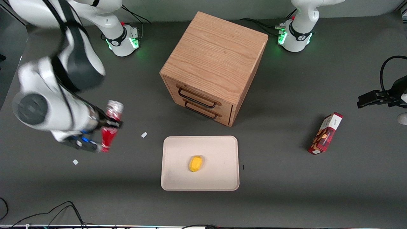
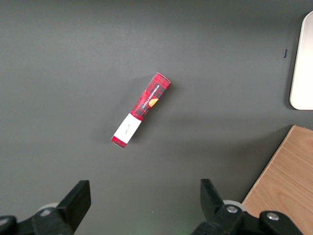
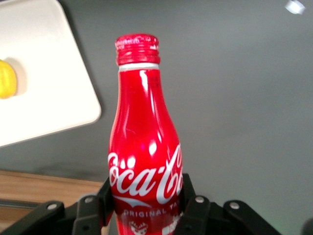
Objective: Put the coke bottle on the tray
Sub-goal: 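Lift the bottle and turn it upright in the right gripper, then carry the upright bottle over the white tray beside the lemon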
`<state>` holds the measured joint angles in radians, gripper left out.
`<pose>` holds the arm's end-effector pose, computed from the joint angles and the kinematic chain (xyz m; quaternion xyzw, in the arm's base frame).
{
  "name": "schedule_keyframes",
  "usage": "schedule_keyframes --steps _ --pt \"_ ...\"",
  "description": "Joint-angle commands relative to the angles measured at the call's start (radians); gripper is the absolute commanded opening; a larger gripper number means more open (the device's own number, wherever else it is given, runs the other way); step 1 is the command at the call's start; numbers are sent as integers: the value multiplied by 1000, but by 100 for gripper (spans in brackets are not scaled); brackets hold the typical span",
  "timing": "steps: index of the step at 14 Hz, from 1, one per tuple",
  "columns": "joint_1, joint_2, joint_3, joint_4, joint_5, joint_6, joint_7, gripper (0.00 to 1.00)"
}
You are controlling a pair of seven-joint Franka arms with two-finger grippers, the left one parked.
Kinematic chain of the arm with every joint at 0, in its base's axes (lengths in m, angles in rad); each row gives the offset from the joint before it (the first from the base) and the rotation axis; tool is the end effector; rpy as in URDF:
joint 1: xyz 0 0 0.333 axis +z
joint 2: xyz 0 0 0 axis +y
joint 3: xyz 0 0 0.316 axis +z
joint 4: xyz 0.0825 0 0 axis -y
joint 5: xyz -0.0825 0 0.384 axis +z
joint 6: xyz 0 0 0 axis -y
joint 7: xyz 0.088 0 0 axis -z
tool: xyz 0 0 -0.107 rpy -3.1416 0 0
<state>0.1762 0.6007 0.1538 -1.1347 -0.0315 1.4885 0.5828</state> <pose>0.6697 0.1958 0.4434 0.9835 -0.1324 -0.1203 0.0269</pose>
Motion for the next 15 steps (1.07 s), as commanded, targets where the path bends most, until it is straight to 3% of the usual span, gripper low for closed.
schedule_keyframes --steps 1,6,8,10,15 --pt "42 204 -8 239 8 22 29 0" --pt "94 338 -13 239 8 280 6 0" --pt "111 393 -11 239 8 384 -137 0" --pt "111 428 -5 240 10 408 -247 0" --pt "106 468 -5 239 24 481 -242 0"
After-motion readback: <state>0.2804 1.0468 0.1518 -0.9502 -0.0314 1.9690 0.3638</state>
